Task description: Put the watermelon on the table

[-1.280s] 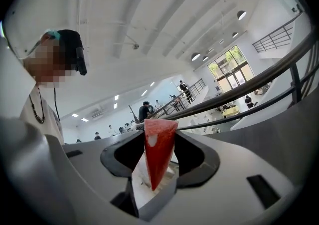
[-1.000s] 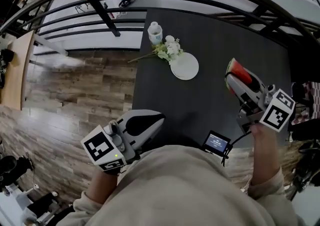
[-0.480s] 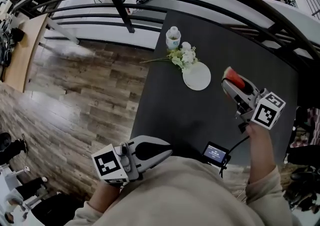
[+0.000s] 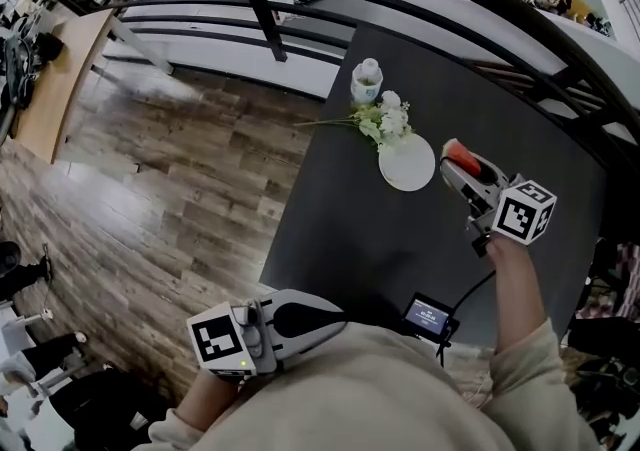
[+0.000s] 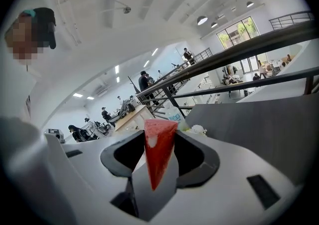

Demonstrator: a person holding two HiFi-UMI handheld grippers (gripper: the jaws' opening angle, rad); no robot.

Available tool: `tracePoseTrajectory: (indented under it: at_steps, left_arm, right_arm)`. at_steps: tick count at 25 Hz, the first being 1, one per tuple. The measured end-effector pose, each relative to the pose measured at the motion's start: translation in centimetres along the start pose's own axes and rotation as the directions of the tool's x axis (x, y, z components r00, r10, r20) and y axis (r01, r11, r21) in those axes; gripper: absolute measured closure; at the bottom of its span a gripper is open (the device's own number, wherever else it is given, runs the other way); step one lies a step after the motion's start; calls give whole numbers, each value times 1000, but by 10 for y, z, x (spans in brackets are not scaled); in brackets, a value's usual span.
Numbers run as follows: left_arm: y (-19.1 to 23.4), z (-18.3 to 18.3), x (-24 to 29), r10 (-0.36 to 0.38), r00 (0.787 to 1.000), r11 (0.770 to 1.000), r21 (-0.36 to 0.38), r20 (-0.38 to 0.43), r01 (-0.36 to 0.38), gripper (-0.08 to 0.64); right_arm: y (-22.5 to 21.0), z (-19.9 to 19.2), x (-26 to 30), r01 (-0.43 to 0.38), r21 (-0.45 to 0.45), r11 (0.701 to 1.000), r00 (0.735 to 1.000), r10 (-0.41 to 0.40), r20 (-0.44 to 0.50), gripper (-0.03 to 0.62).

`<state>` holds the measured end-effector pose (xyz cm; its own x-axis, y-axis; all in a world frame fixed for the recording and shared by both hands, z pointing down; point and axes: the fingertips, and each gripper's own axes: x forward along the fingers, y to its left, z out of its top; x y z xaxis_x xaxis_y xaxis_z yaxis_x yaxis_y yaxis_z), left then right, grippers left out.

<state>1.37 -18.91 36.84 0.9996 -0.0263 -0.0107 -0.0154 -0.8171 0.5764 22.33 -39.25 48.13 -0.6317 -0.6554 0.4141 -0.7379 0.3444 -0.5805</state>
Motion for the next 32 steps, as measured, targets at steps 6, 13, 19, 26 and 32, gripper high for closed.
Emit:
tracePoseTrajectory:
  at_steps: [6, 13, 19, 26, 32]
  left_arm:
    - [0, -4, -1, 32, 999, 999, -33, -5, -32, 555]
    - [0, -7, -6, 55, 998, 996, -68, 21, -53, 555]
    - [0, -15, -9, 79, 997, 995, -69, 12, -78, 554]
    - [1, -19, -17, 111, 993, 991, -71, 25, -109, 554]
    - [1, -25, -19, 127, 991, 989, -85, 28, -124, 554]
  right_arm:
    - [-27, -17, 21, 19, 15, 1000, 998, -18, -58, 391]
    - [-58, -46, 39, 50, 34, 998, 990, -45, -132, 391]
    - [-82, -65, 53, 76, 32, 997, 978, -68, -199, 391]
    - [-103, -87, 75, 104, 10, 995, 958, -97, -271, 391]
    - [-121, -109, 89, 147, 6, 989, 934, -136, -331, 391]
